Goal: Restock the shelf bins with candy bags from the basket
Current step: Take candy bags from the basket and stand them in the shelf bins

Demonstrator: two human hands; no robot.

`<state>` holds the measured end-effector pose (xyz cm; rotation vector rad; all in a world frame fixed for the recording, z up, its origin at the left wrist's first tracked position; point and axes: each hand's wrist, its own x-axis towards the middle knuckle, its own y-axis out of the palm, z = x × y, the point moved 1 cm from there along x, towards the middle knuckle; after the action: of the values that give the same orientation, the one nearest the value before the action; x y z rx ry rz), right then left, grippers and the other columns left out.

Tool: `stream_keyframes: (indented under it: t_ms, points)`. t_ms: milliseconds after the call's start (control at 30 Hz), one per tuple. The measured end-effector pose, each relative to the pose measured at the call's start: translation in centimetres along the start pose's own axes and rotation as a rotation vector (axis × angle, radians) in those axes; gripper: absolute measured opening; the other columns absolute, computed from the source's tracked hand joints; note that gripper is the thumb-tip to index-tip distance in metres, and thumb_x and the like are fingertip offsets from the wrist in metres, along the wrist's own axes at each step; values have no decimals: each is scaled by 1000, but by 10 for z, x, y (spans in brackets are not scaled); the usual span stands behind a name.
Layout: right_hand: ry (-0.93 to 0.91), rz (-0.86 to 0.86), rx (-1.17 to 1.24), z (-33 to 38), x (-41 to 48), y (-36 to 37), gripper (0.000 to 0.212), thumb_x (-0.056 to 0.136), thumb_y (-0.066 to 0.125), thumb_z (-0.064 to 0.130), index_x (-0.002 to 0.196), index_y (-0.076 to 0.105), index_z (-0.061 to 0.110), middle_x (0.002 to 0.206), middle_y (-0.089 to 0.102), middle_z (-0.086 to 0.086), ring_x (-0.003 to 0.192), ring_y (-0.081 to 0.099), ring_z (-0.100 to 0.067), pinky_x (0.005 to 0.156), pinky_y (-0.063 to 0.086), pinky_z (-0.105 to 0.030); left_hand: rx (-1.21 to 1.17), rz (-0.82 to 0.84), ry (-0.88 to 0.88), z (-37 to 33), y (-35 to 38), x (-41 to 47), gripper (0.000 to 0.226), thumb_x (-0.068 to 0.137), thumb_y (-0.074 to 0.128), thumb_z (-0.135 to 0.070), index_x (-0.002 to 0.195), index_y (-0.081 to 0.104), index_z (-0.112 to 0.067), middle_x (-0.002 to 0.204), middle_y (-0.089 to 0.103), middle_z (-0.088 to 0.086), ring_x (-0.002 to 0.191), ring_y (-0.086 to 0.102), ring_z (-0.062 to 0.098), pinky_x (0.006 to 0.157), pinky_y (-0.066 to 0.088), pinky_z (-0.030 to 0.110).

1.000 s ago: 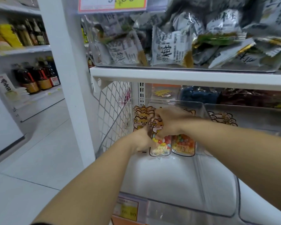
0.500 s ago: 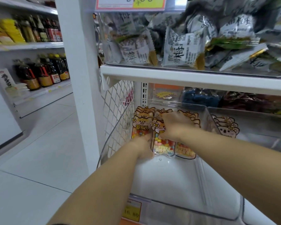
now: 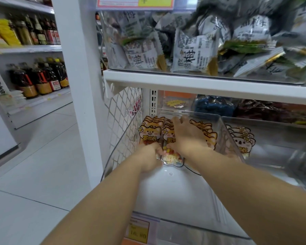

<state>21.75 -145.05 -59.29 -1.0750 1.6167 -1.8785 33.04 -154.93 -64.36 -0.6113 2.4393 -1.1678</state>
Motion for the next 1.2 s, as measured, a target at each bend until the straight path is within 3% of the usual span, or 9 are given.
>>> stream_keyframes:
  t_ms: [200, 300, 400, 500, 633, 800, 1033, 1100, 1200]
  points:
    - [35, 75, 12, 4, -1, -8, 78, 77, 83, 35, 137, 35, 21, 141, 35, -9, 94, 63, -31, 64, 52, -35, 181, 197, -45, -11, 3, -16, 47, 88, 71, -46, 132, 55, -43, 142, 33, 7, 132, 33, 32, 113, 27, 35]
    - [9, 127, 1, 10, -7, -28, 52, 83, 76, 19, 127, 49, 14, 129, 49, -8, 86, 60, -25, 65, 53, -34, 262, 254, -46, -16, 3, -21, 53, 91, 67, -47, 140, 48, -46, 151, 26, 8, 139, 28, 34, 113, 30, 38]
    - [-88, 596, -217, -4, -20, -41, 31, 86, 75, 30, 108, 66, 10, 102, 68, -7, 84, 66, -22, 72, 58, -32, 319, 279, -43, -20, 6, -21, 58, 91, 66, -46, 143, 42, -50, 157, 19, 11, 143, 25, 38, 114, 33, 41]
    - [-159, 834, -321, -26, -35, -41, 48, 90, 68, 41, 128, 61, 13, 120, 66, -5, 106, 63, -24, 90, 54, -33, 306, 278, 10, -22, 9, -20, 63, 87, 70, -50, 143, 40, -53, 153, 30, 10, 138, 33, 38, 115, 35, 45]
    - [-209, 700, -349, -32, -31, -30, 44, 94, 63, 17, 137, 54, 11, 125, 60, -8, 101, 55, -24, 82, 48, -32, 199, 228, 38, -21, 7, -17, 62, 86, 71, -47, 141, 41, -54, 141, 36, 9, 133, 39, 37, 114, 35, 46]
    - [-220, 702, -438, -37, -21, -22, 41, 94, 60, 13, 134, 55, 9, 114, 61, -6, 100, 58, -25, 76, 47, -31, 256, 261, 36, -25, 8, -23, 70, 93, 64, -47, 150, 24, -55, 160, 15, 14, 148, 16, 41, 120, 24, 50]
    - [-221, 494, -428, -32, -26, -22, 10, 97, 48, 9, 88, 51, 13, 76, 43, 0, 76, 47, -21, 70, 42, -32, 261, 220, 62, -27, 11, -22, 65, 96, 61, -40, 152, 28, -49, 156, 20, 13, 142, 32, 37, 118, 31, 42]
    - [-167, 331, -218, -27, -20, -32, 5, 95, 55, 13, 100, 54, 12, 94, 53, -3, 80, 53, -20, 68, 45, -31, 237, 219, 74, -27, 11, -21, 63, 97, 61, -38, 152, 31, -47, 156, 19, 12, 138, 39, 36, 116, 34, 39]
    - [-119, 113, 99, -18, 0, -38, 45, 92, 64, 17, 133, 47, 16, 141, 46, -2, 115, 57, -26, 92, 52, -37, 233, 238, 64, -29, 9, -22, 63, 98, 60, -39, 152, 29, -47, 160, 11, 11, 141, 36, 36, 117, 33, 39]
